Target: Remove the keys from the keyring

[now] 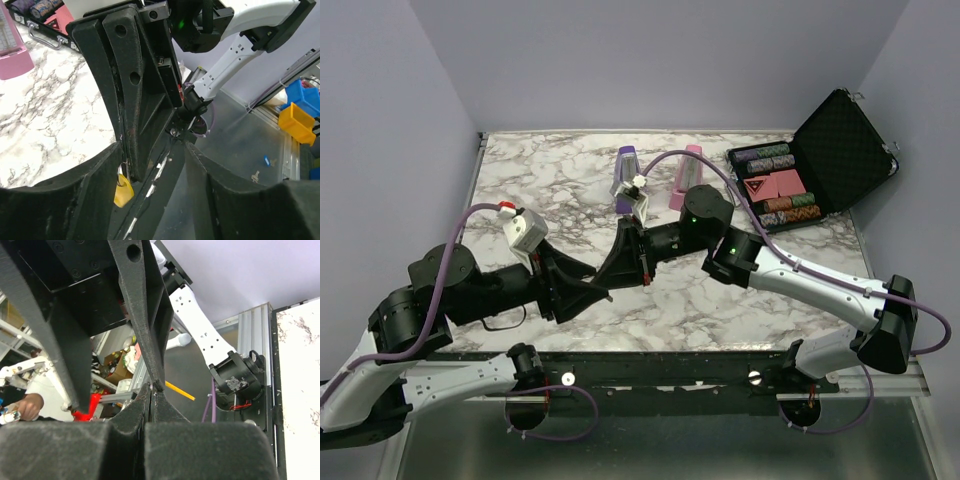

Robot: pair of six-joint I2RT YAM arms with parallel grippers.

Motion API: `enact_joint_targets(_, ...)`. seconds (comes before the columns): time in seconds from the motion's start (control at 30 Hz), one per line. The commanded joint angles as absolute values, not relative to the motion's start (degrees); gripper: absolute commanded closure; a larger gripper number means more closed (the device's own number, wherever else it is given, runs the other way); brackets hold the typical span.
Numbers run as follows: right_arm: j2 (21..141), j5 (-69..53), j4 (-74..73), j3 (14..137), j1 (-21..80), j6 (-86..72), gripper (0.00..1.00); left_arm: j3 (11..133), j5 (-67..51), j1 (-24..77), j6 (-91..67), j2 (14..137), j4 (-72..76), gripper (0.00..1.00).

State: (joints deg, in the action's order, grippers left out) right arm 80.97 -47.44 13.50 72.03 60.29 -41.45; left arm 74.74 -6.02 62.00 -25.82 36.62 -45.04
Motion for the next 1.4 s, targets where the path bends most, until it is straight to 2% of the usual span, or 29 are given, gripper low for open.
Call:
enact_joint_targets(0.0, 81.39, -42.19, 16.17, 72.6, 60.47, -40.52, 0.99, 76.02, -5.19, 62.67, -27.77, 38.76, -44.91, 0.33)
enact_joint_targets(0.1, 81.12, -42.01, 15.73, 72.6, 60.47, -40.08, 0.99, 76.46, -3.0, 62.67, -28.12, 38.15, -43.86, 0.27)
enact_joint_targets(0.3, 80.68, -41.75, 15.47, 72.77, 60.47, -39.81, 0.99, 75.24, 5.53, 62.67, -29.88, 34.29, -40.7, 0.21)
enact_joint_targets(0.43, 80.51, -40.96, 15.91, 73.04, 60.47, -39.73, 0.99, 70.07, 8.87, 62.67, -32.07, 28.84, -35.35, 0.22)
enact_joint_targets(0.57, 79.72, -40.52, 18.89, 72.16, 60.47, -41.22, 0.99, 63.82, 9.58, 62.67, -34.36, 22.34, -29.37, 0.31)
enact_joint_targets(0.77, 79.72, -42.1, 24.69, 71.19, 60.47, -44.21, 0.99, 57.84, 8.17, 62.67, -37.17, 17.05, -24.35, 0.37)
enact_joint_targets(1.03, 79.98, -43.5, 26.46, 71.37, 60.47, -45.44, 0.99, 56.6, 6.94, 62.67, -38.58, 17.84, -21.98, 0.52)
enact_joint_targets(1.37, 79.45, -43.68, 26.19, 71.28, 60.47, -45.26, 0.99, 56.34, 6.5, 62.67, -38.76, 19.6, -19.87, 0.61)
